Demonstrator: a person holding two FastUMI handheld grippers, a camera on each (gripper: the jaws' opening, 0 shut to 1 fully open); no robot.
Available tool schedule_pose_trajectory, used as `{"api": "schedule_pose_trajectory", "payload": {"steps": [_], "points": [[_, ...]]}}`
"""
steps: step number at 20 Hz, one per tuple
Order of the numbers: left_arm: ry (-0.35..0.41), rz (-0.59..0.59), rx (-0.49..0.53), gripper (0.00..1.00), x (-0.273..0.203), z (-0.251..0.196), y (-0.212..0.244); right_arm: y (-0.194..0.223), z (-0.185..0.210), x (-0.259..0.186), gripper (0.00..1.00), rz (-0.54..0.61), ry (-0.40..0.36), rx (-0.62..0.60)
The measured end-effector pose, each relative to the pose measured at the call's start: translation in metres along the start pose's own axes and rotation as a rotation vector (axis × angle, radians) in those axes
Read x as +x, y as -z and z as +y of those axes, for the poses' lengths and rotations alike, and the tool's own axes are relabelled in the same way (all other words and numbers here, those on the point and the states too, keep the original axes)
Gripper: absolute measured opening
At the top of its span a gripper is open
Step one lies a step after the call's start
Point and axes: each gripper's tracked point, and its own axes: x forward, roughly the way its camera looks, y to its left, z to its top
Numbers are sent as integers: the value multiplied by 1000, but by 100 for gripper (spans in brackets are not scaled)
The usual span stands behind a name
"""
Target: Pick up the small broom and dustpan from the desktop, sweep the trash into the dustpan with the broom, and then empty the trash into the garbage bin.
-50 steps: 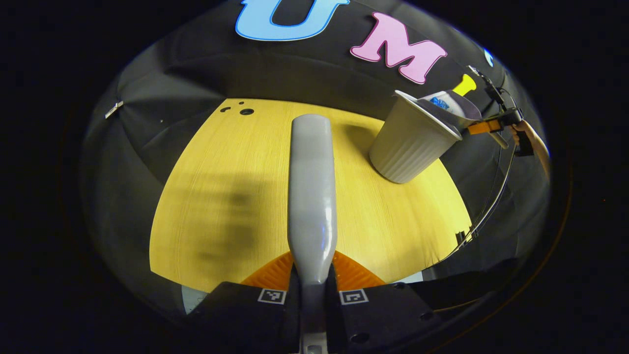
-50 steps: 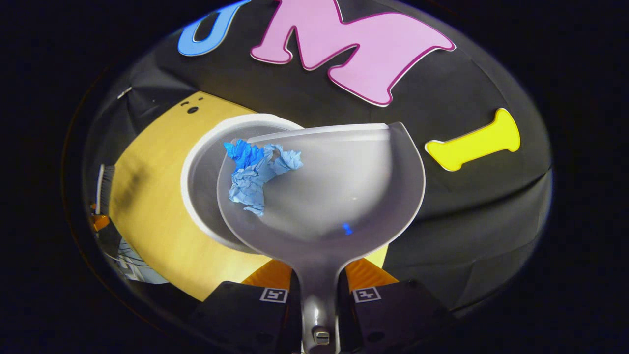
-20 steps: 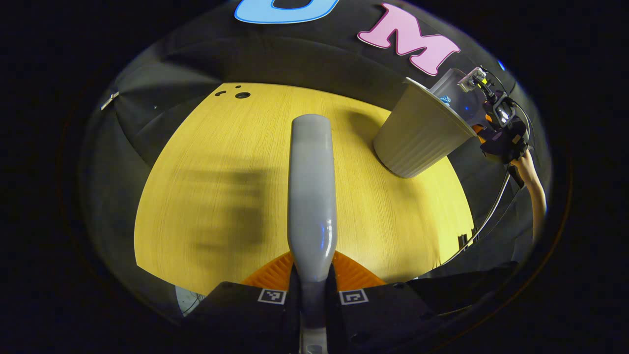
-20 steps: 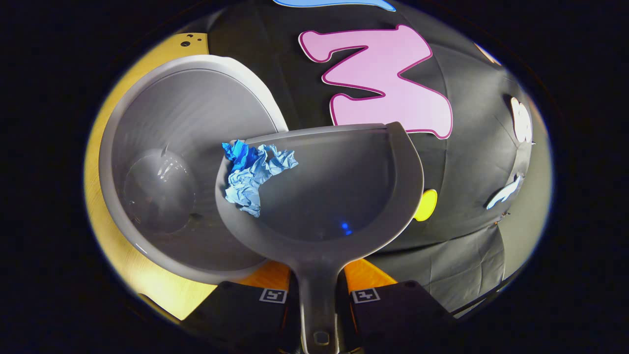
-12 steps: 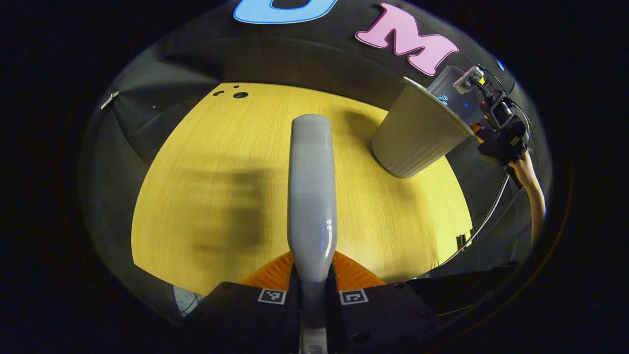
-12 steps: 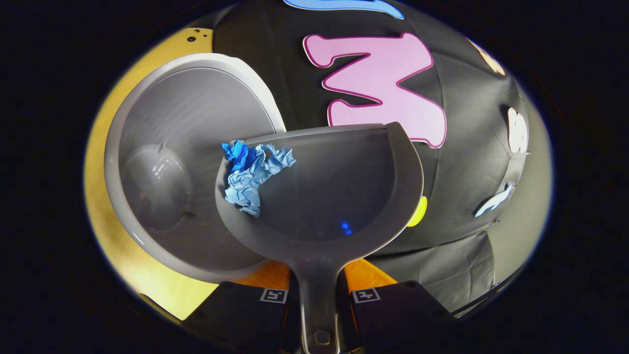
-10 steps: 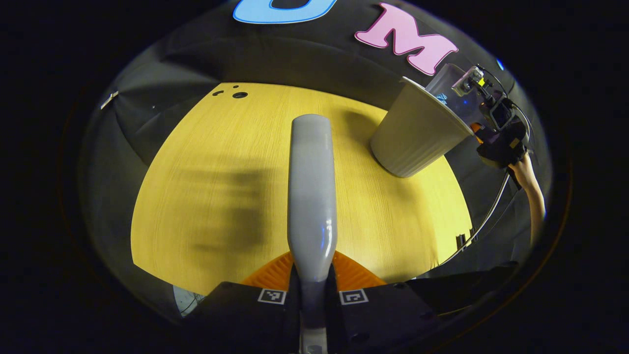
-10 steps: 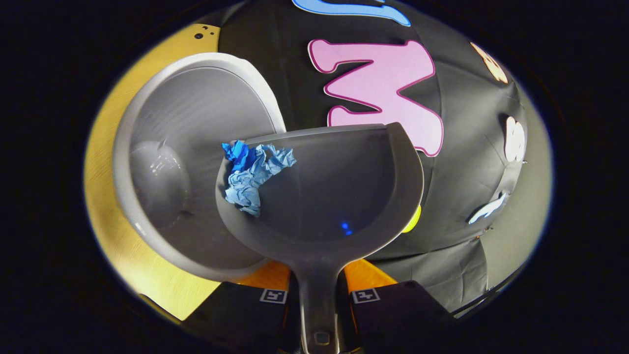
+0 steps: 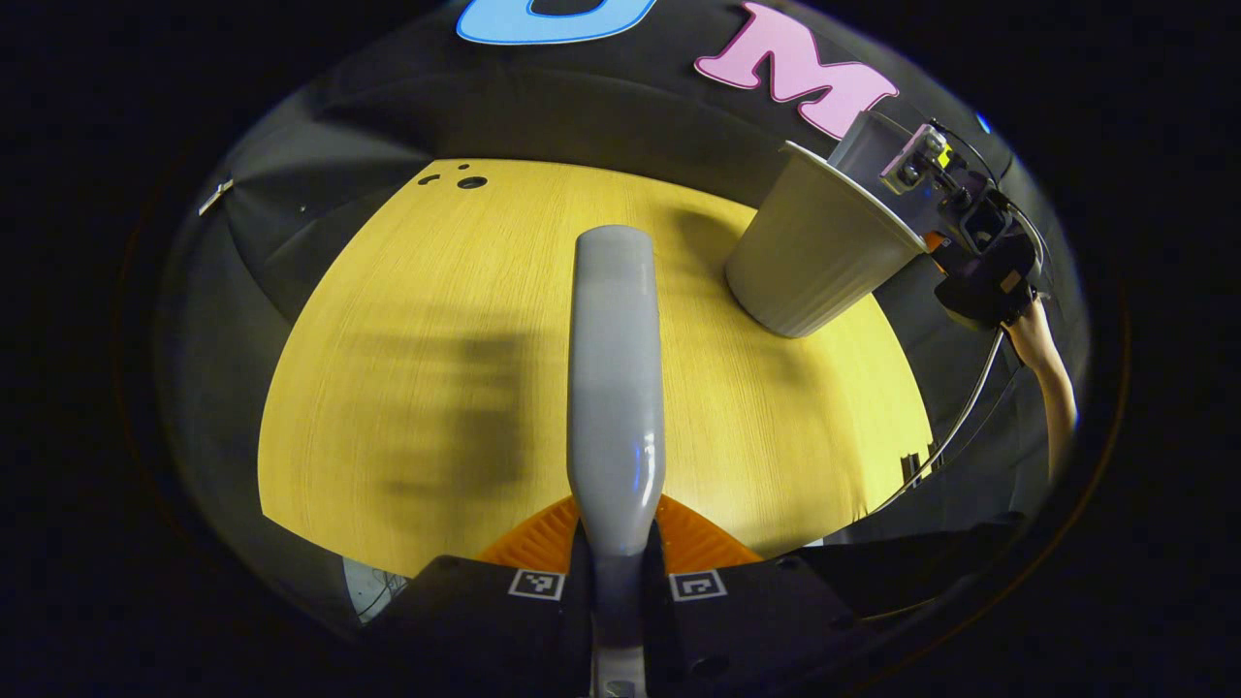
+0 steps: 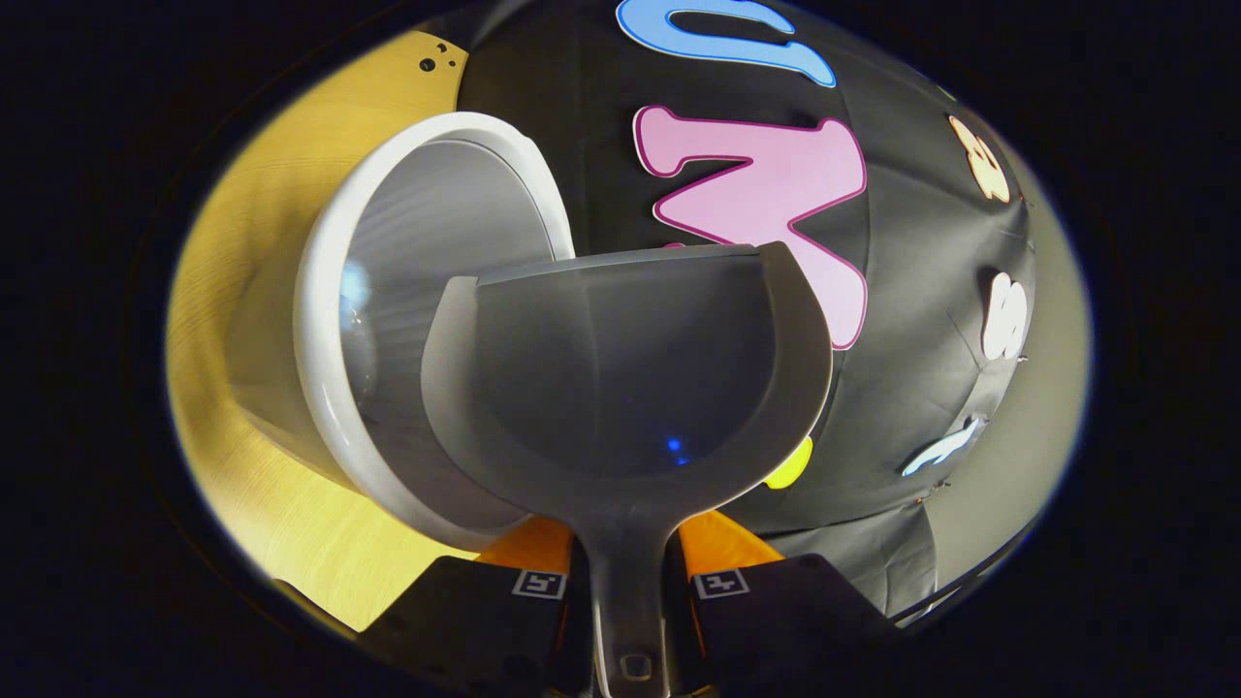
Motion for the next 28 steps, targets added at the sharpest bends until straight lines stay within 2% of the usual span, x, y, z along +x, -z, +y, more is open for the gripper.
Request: {"api": "schedule_pose_trajectory", "payload": {"steps": [6,9,11,16,21,23,28], "points": [[-20,-41,-13,25,-6,4,-10,7,7,-9,33,37,-134,188],[-4,-50,-58,25,-7,3,-13,1,-6,-20,33,19,-192,353],[-20,-61,-57,25,-10,7,-14,-7,-24,-28,33,-3,-222,460],[-46,-98,-54,25,-17,10,-19,-26,-66,-67,33,-44,-331,705],[-62,-136,-80,25,-26,22,-16,-57,-71,-120,33,-88,-481,869],[-59,-150,-110,25,-28,27,-12,-77,-55,-151,33,-128,-529,936],[-82,-165,-153,25,-36,44,0,-119,21,-233,33,-121,-805,1014]]}}
